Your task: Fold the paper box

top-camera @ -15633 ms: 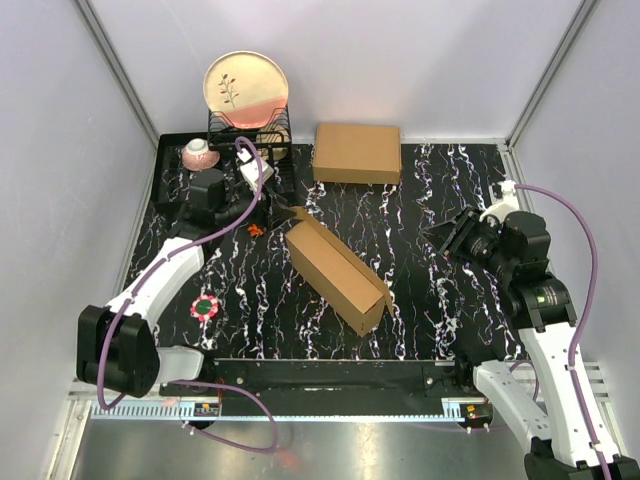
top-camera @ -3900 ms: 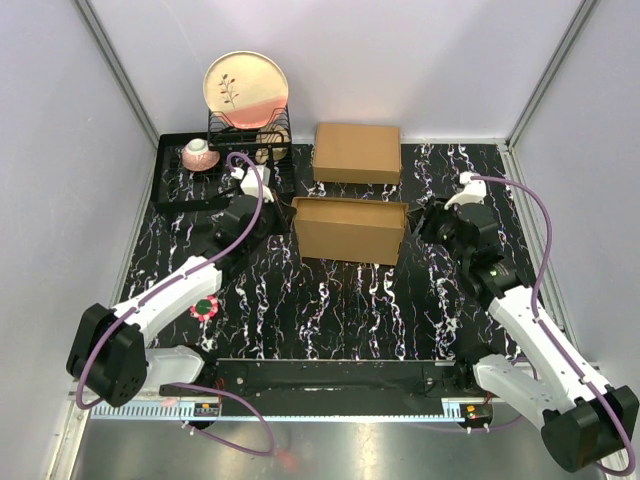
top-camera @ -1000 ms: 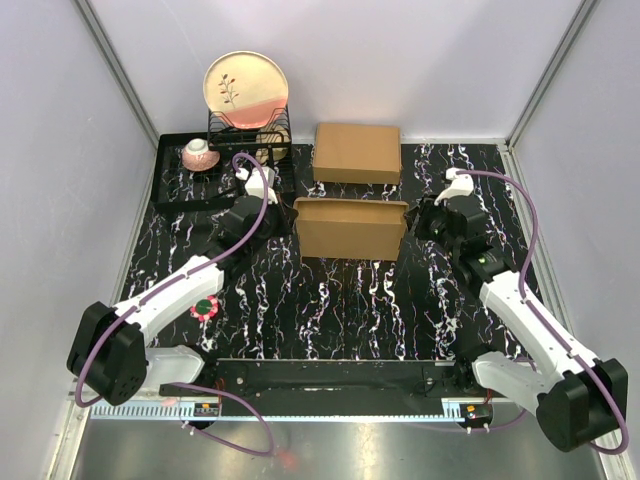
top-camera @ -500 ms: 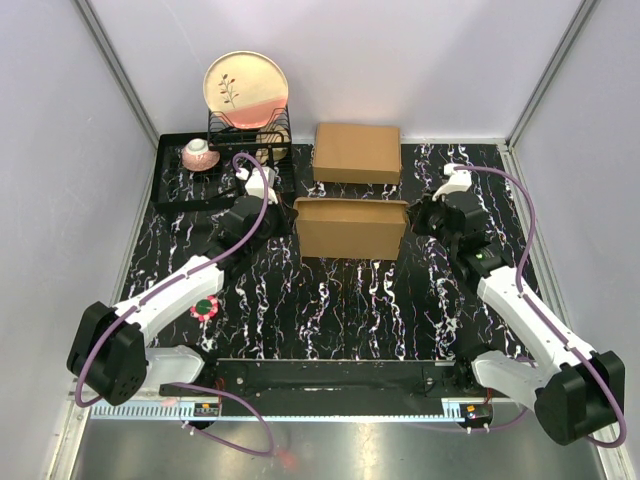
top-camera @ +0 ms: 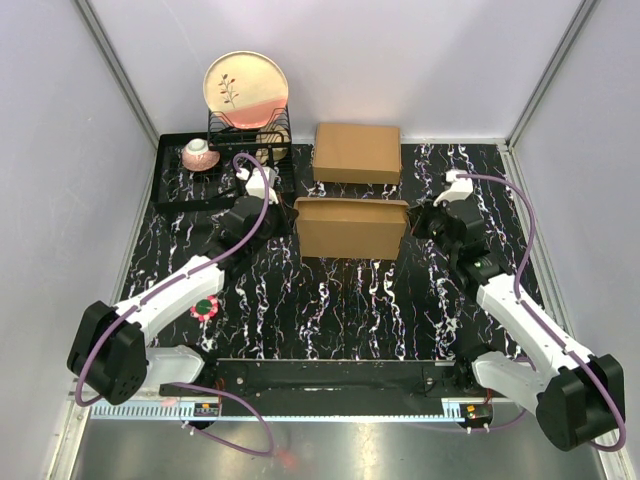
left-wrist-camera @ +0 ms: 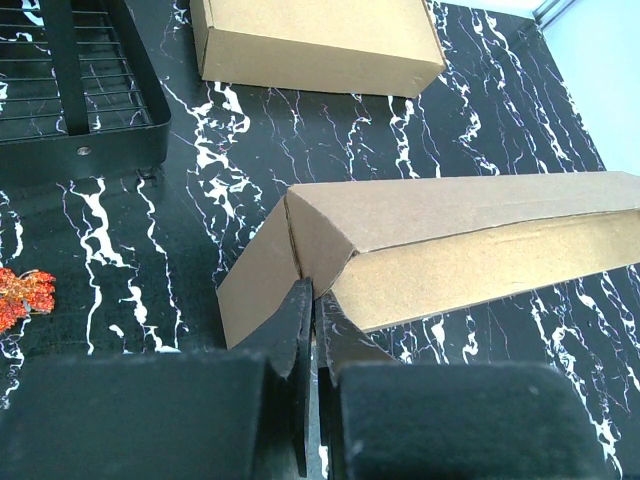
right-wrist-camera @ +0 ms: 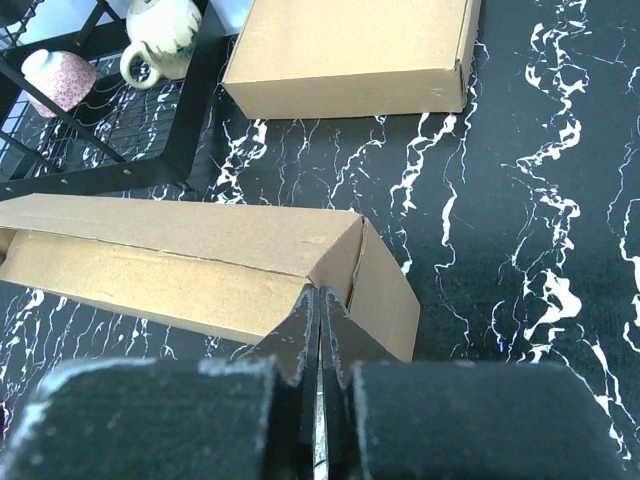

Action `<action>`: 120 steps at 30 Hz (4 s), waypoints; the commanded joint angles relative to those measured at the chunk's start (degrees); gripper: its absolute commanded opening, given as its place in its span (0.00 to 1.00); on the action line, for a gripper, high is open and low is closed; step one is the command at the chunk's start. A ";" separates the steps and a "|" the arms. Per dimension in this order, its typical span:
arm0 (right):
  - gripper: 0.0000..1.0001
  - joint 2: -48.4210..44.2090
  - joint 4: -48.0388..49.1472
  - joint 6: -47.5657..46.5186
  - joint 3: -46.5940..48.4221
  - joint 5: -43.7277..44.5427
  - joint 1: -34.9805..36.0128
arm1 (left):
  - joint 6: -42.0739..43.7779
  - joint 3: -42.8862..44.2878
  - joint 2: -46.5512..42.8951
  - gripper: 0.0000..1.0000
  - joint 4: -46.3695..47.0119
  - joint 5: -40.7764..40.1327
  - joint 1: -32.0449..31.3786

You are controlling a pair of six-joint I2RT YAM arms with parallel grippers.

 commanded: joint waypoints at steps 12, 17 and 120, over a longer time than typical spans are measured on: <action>0.00 -0.23 -2.11 1.21 -7.56 1.30 0.08 | -2.85 -5.09 3.66 0.00 -3.51 0.24 -1.13; 0.00 -0.75 -0.35 2.00 -9.15 1.31 0.08 | -3.65 -6.40 4.10 0.00 -2.81 0.07 -1.74; 0.00 -1.37 -3.34 3.23 -9.41 0.78 -0.01 | -2.06 -9.04 1.20 0.00 9.50 -0.28 -2.71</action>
